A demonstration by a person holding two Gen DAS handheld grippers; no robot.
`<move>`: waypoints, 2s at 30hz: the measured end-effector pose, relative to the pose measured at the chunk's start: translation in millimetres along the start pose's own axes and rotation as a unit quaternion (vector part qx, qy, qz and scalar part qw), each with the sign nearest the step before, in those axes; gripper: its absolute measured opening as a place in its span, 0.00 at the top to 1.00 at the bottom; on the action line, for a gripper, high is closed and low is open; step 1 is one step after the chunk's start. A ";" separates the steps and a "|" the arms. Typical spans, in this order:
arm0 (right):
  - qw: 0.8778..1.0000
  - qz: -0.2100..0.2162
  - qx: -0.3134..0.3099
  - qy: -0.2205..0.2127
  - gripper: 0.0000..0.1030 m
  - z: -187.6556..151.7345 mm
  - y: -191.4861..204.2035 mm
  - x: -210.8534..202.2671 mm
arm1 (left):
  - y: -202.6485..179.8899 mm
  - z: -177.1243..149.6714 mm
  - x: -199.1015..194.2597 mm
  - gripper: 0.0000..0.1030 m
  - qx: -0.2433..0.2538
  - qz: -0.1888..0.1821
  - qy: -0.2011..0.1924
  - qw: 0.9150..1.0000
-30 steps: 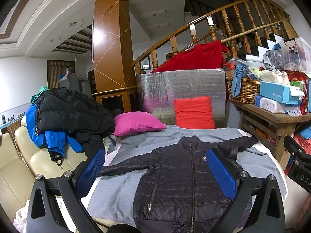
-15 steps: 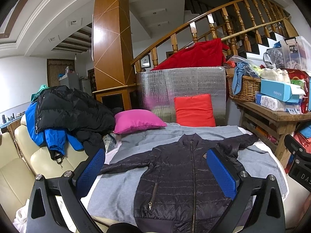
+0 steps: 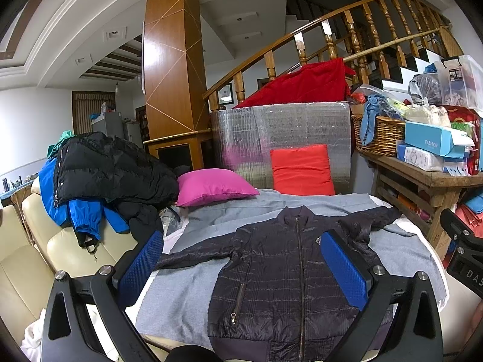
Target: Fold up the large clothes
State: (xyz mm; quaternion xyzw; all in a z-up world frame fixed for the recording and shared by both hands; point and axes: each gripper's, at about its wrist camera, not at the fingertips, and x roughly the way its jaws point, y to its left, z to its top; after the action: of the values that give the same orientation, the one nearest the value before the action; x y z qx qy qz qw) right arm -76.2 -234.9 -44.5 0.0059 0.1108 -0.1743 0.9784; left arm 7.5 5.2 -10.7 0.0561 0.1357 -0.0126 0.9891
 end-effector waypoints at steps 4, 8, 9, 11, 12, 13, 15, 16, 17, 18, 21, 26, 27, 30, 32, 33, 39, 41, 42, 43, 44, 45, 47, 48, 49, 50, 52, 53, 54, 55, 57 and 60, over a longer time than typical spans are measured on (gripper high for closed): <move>1.000 0.000 0.000 0.000 0.00 -0.1 -0.2 0.0 | 0.3 -0.1 -0.1 0.00 0.000 -0.001 0.000 1.000; 1.000 0.001 0.000 0.001 0.00 -0.5 0.2 0.3 | 0.6 0.1 0.1 0.00 -0.001 0.000 -0.001 1.000; 1.000 0.001 0.000 0.001 0.00 -0.6 -0.2 0.2 | 0.2 0.9 0.4 0.00 0.000 0.000 0.000 1.000; 1.000 0.001 0.000 0.001 0.00 -0.5 -0.2 0.3 | 0.2 0.3 0.4 0.00 0.000 0.001 0.000 1.000; 1.000 0.001 -0.001 0.001 0.00 -0.7 -0.2 0.1 | 0.5 0.1 0.4 0.00 0.000 0.001 0.000 1.000; 1.000 0.002 0.000 0.002 0.00 -0.3 -0.4 0.3 | 0.9 -0.1 0.6 0.00 -0.001 0.002 0.000 1.000; 1.000 0.002 -0.002 0.002 0.00 -0.7 -0.4 0.3 | 1.5 -0.3 1.3 0.00 -0.001 0.002 0.001 1.000; 1.000 0.002 -0.003 0.002 0.00 -0.4 0.8 0.6 | 1.5 -0.3 1.2 0.00 -0.001 0.003 0.001 1.000; 1.000 0.002 -0.004 0.003 0.00 -0.5 0.9 0.8 | 2.3 -0.5 1.4 0.00 -0.002 0.003 0.001 1.000; 1.000 0.003 -0.005 0.003 0.00 -0.6 0.8 1.0 | 2.1 -0.7 1.0 0.00 -0.002 0.003 0.001 1.000; 1.000 0.002 -0.005 0.003 0.00 -0.6 2.3 1.3 | 3.0 -0.9 1.0 0.00 -0.002 0.004 0.001 1.000; 1.000 0.002 -0.006 0.003 0.00 -0.4 4.4 1.5 | 3.3 -1.0 1.6 0.00 -0.002 0.004 0.002 1.000; 1.000 0.003 -0.006 0.003 0.00 -0.5 4.4 1.7 | 3.9 -1.2 2.1 0.00 -0.002 0.004 0.002 1.000; 1.000 0.002 -0.005 0.003 0.00 -0.6 4.7 1.7 | 5.2 -1.6 3.5 0.00 -0.002 0.005 0.003 1.000; 1.000 0.003 -0.007 0.003 0.00 -0.9 7.3 1.8 | 5.6 -1.8 3.9 0.00 -0.003 0.005 0.004 1.000; 1.000 0.003 -0.007 0.004 0.00 -1.1 7.9 1.9 | 5.7 -1.7 3.9 0.00 -0.002 0.005 0.004 1.000; 1.000 0.005 -0.010 0.004 0.00 -1.8 13.4 2.0 | 6.0 -2.0 4.0 0.00 -0.002 0.007 0.001 1.000; 1.000 0.005 -0.010 0.005 0.00 -1.8 13.7 2.6 | 6.1 -2.2 4.0 0.00 -0.002 0.007 0.002 1.000; 1.000 0.005 -0.011 0.005 0.00 -1.8 14.5 2.7 | 6.0 -2.2 4.0 0.00 -0.001 0.006 0.002 1.000; 1.000 0.005 -0.011 0.005 0.00 -1.8 14.5 2.7 | 6.4 -2.3 4.2 0.00 -0.001 0.006 0.002 1.000; 1.000 0.005 -0.010 0.004 0.00 -1.6 13.9 2.6 | 6.2 -2.2 4.0 0.00 -0.001 0.006 0.002 1.000; 1.000 0.006 -0.010 0.005 0.00 -1.8 14.5 2.7 | 6.3 -2.3 4.1 0.00 -0.002 0.007 0.002 1.000; 1.000 0.007 -0.011 0.006 0.00 -1.4 15.6 3.7 | 6.1 -2.4 4.1 0.00 -0.002 0.007 0.002 1.000; 1.000 0.007 -0.012 0.006 0.00 -1.1 13.5 4.7 | 5.6 -2.4 4.1 0.00 -0.001 0.007 0.003 1.000; 1.000 0.008 -0.012 0.007 0.00 -1.5 14.1 5.5 | 6.1 -2.7 4.5 0.00 -0.001 0.007 0.004 1.000; 1.000 0.008 -0.013 0.008 0.00 -1.8 14.3 6.2 | 5.7 -3.4 5.5 0.00 -0.001 0.008 0.004 1.000; 1.000 0.009 -0.014 0.010 0.00 -2.2 15.1 8.1 | 6.4 -4.7 7.9 0.00 -0.001 0.008 0.007 1.000; 1.000 0.010 -0.014 0.012 0.00 -2.8 15.5 9.8 | 6.4 -5.3 9.4 0.00 0.000 0.009 0.008 1.000; 1.000 0.010 -0.014 0.014 0.00 -3.4 15.9 11.3 | 5.9 -5.7 11.0 0.00 0.000 0.009 0.009 1.000; 1.000 0.011 -0.015 0.016 0.00 -3.7 16.1 13.0 | 5.6 -6.3 13.1 0.00 0.000 0.011 0.012 1.000; 1.000 0.012 -0.016 0.021 0.00 -5.1 17.2 17.2 | 5.3 -7.7 18.3 0.00 0.000 0.012 0.017 1.000; 0.999 0.014 -0.018 0.032 0.00 -8.2 18.8 27.7 | 4.6 -9.7 28.5 0.00 -0.002 0.014 0.027 1.000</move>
State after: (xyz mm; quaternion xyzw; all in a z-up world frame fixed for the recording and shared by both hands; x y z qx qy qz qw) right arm -46.1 -226.2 -59.1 -0.0051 0.1448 -0.1583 0.9767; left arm 32.5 10.6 -27.2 0.0562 0.1617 0.0032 0.9852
